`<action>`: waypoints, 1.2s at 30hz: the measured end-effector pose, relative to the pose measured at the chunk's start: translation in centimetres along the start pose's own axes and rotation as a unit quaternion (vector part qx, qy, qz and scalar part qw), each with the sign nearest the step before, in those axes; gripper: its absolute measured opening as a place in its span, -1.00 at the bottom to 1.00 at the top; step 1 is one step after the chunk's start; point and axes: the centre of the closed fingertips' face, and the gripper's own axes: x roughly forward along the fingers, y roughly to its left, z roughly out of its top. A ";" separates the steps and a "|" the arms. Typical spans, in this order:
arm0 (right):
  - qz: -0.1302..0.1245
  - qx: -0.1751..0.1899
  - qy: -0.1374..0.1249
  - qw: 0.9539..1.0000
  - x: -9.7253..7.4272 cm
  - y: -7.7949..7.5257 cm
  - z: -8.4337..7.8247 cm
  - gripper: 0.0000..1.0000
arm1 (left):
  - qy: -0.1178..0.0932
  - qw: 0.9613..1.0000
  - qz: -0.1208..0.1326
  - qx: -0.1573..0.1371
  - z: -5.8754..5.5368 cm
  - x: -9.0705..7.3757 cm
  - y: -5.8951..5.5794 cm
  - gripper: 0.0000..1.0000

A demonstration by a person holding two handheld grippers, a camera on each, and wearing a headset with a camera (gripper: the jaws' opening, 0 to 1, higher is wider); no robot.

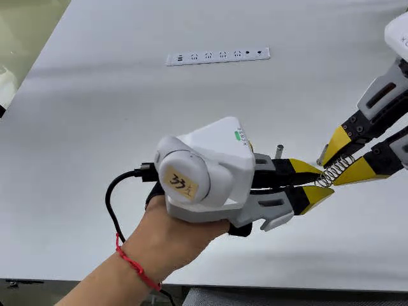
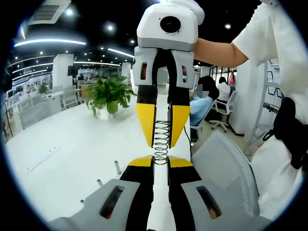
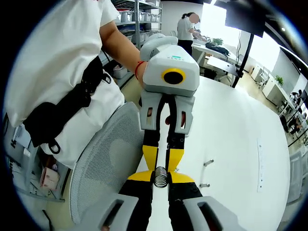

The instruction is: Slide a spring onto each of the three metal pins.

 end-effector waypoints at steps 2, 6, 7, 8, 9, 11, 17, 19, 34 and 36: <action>0.000 0.000 0.000 1.000 0.0 0.0 0.0 -0.84 | -0.001 1.000 0.000 0.000 0.0 0.0 0.0 -0.88; -0.003 -0.001 0.010 1.000 0.0 0.0 -0.1 -0.85 | -0.003 1.000 0.002 -0.003 -0.1 0.0 0.1 -0.88; -0.002 -0.001 0.010 1.000 0.0 0.0 -0.1 -0.85 | -0.003 1.000 0.002 -0.003 -0.1 0.0 0.0 -0.88; -0.003 -0.002 0.012 1.000 0.0 0.0 -0.1 -0.85 | -0.003 1.000 0.002 -0.003 -0.1 0.0 0.0 -0.88; -0.003 -0.002 0.014 1.000 0.1 0.0 0.0 -0.85 | -0.003 1.000 0.002 -0.002 -0.1 0.0 0.0 -0.88; -0.003 -0.002 0.017 1.000 0.1 0.0 0.0 -0.85 | -0.003 1.000 0.003 -0.003 -0.1 -0.1 0.0 -0.88; -0.006 -0.008 0.033 0.999 0.1 0.0 0.0 -0.86 | -0.005 1.000 0.006 -0.005 -0.1 -0.1 0.1 -0.87; -0.007 -0.014 0.042 0.999 0.2 0.0 0.0 -0.86 | -0.005 1.000 0.008 -0.005 -0.2 0.0 0.1 -0.87; -0.011 -0.020 0.054 0.998 0.4 -0.7 0.3 -0.87 | -0.022 0.999 0.020 -0.016 0.0 -0.4 0.6 -0.80; -0.015 -0.017 0.052 0.998 0.2 -1.0 0.5 -0.87 | -0.021 0.999 0.026 -0.017 -0.1 -0.5 0.9 -0.70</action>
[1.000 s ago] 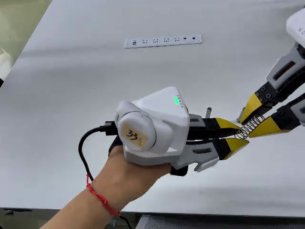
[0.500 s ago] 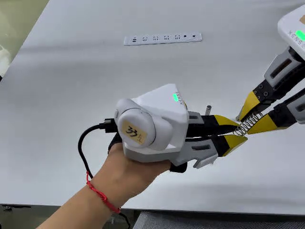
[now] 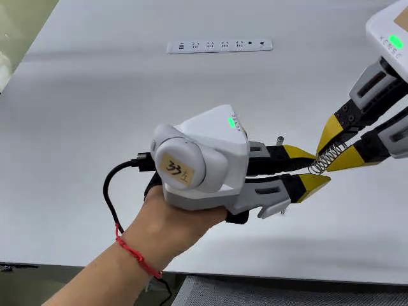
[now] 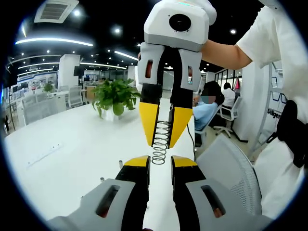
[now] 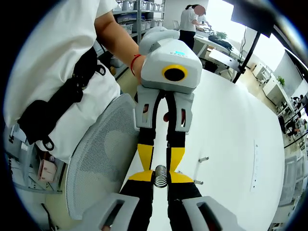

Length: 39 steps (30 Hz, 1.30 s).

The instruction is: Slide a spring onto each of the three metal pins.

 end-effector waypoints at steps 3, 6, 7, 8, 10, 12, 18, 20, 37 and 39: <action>-0.005 0.005 -0.004 1.000 -0.4 -0.5 0.3 -0.87 | -0.003 1.000 0.009 -0.005 -0.2 -0.7 0.6 -0.65; -0.013 0.005 -0.001 1.000 -0.4 -1.2 0.3 -0.87 | -0.004 1.000 0.020 -0.008 -0.5 -1.5 1.2 -0.63; -0.016 0.006 0.000 1.000 -0.5 -1.7 0.3 -0.87 | -0.003 1.000 0.026 -0.008 -0.7 -1.9 1.6 -0.62; -0.018 0.008 -0.001 1.000 -0.5 -1.9 0.4 -0.87 | -0.004 0.999 0.030 -0.010 -0.8 -2.2 1.8 -0.61; -0.022 0.010 -0.001 1.000 -0.6 -2.6 0.6 -0.87 | -0.004 0.999 0.040 -0.013 -1.0 -2.9 2.3 -0.60; -0.024 0.012 0.000 1.000 -0.5 -3.1 0.7 -0.87 | -0.003 0.999 0.047 -0.012 -1.2 -3.5 2.8 -0.59; -0.033 0.015 0.010 0.999 0.1 -5.3 1.0 -0.87 | 0.007 0.997 0.076 -0.010 -2.6 -5.3 4.2 -0.51; -0.034 0.016 0.012 0.999 0.4 -6.0 1.2 -0.87 | 0.008 0.997 0.082 -0.012 -3.0 -5.7 4.5 -0.45; -0.032 0.024 0.043 0.998 5.6 -12.2 0.8 -0.86 | 0.012 0.991 0.130 -0.013 -5.1 -8.1 6.7 -0.02; -0.028 0.022 0.048 0.998 6.4 -12.5 0.7 -0.86 | 0.011 0.991 0.130 -0.011 -5.3 -8.2 6.8 0.04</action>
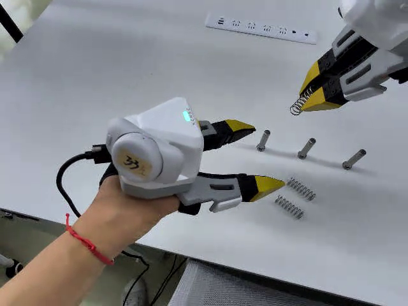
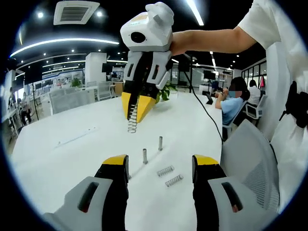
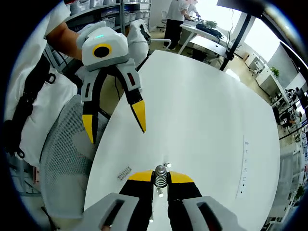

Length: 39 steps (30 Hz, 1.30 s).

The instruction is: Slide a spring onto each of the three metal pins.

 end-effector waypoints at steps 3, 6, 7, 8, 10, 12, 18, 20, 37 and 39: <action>0.004 0.001 0.004 1.000 1.1 -0.5 0.0 -0.86 | -0.002 1.000 0.000 0.004 -0.3 0.0 0.2 0.16; 0.010 0.002 0.011 1.000 2.5 -1.0 -0.3 -0.86 | -0.005 1.000 0.002 0.005 -0.7 0.2 0.7 0.33; 0.011 0.004 0.013 1.000 2.6 -0.9 -0.3 -0.86 | -0.005 1.000 0.003 0.006 -0.8 0.2 0.9 0.36; 0.014 0.005 0.015 1.000 3.0 -1.0 -0.4 -0.86 | -0.005 1.000 0.004 0.006 -0.9 0.2 1.1 0.39; 0.017 0.006 0.019 1.000 3.8 -1.6 -0.6 -0.86 | -0.011 1.000 0.004 0.001 -1.1 0.2 1.3 0.45; 0.017 0.007 0.023 1.000 4.6 -2.2 -1.0 -0.86 | -0.011 1.000 0.005 0.001 -1.4 0.3 1.5 0.51; 0.029 0.014 0.032 0.999 6.4 -2.4 -1.3 -0.86 | -0.019 1.000 0.007 -0.018 -2.5 0.2 1.9 0.61; 0.034 0.015 0.036 0.999 7.0 -2.7 -1.6 -0.86 | -0.022 0.999 0.011 -0.022 -2.7 0.0 2.1 0.62; 0.045 0.018 0.054 0.997 9.2 -3.3 -2.3 -0.86 | -0.036 0.998 0.017 -0.038 -3.0 -0.6 2.7 0.62; 0.044 0.020 0.053 0.997 9.3 -3.4 -2.3 -0.86 | -0.037 0.998 0.017 -0.039 -2.9 -0.5 2.7 0.62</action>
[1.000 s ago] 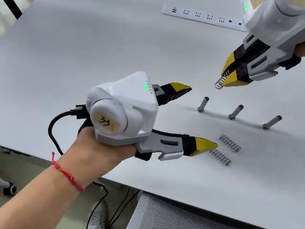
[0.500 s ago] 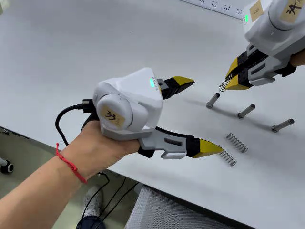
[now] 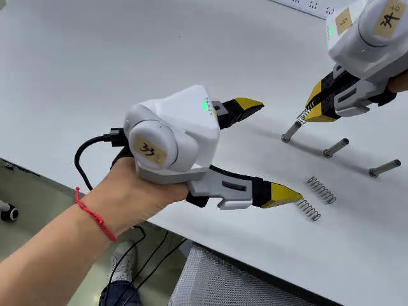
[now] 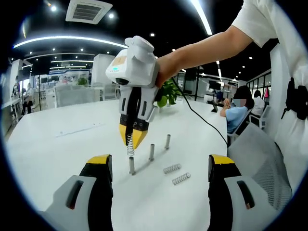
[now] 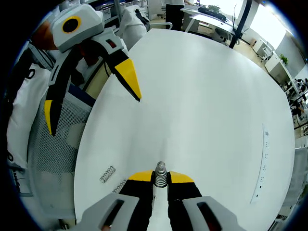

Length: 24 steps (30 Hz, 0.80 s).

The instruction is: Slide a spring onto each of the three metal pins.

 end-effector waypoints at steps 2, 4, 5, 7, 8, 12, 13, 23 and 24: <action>0.002 0.000 0.001 1.000 0.1 0.1 0.0 -0.86 | -0.001 1.000 0.000 -0.001 0.0 0.0 0.0 0.62; 0.003 0.000 0.002 1.000 0.2 0.1 -0.2 -0.86 | -0.001 1.000 -0.001 -0.002 0.0 0.1 0.0 0.62; 0.003 0.000 0.002 1.000 0.3 0.1 -0.2 -0.86 | -0.001 1.000 -0.001 -0.002 0.0 0.1 0.0 0.62; 0.003 0.001 0.001 1.000 0.4 0.0 -0.2 -0.86 | -0.002 1.000 -0.002 -0.003 0.0 0.2 0.0 0.62; 0.004 0.001 0.002 1.000 0.5 0.1 -0.3 -0.86 | -0.002 1.000 -0.003 -0.003 0.0 0.2 -0.1 0.62; 0.004 0.001 0.002 1.000 0.6 0.1 -0.3 -0.86 | -0.002 1.000 -0.005 -0.005 -0.1 0.3 -0.2 0.61; 0.005 0.001 0.002 1.000 0.6 0.1 -0.3 -0.86 | -0.003 1.000 -0.005 -0.006 -0.1 0.3 -0.3 0.61; 0.007 -0.006 0.008 1.000 0.8 0.4 -0.4 -0.86 | -0.007 1.000 -0.009 -0.009 -0.1 0.4 -0.5 0.60; 0.007 -0.006 0.008 1.000 0.8 0.4 -0.4 -0.86 | -0.008 1.000 -0.009 -0.010 -0.1 0.4 -0.5 0.60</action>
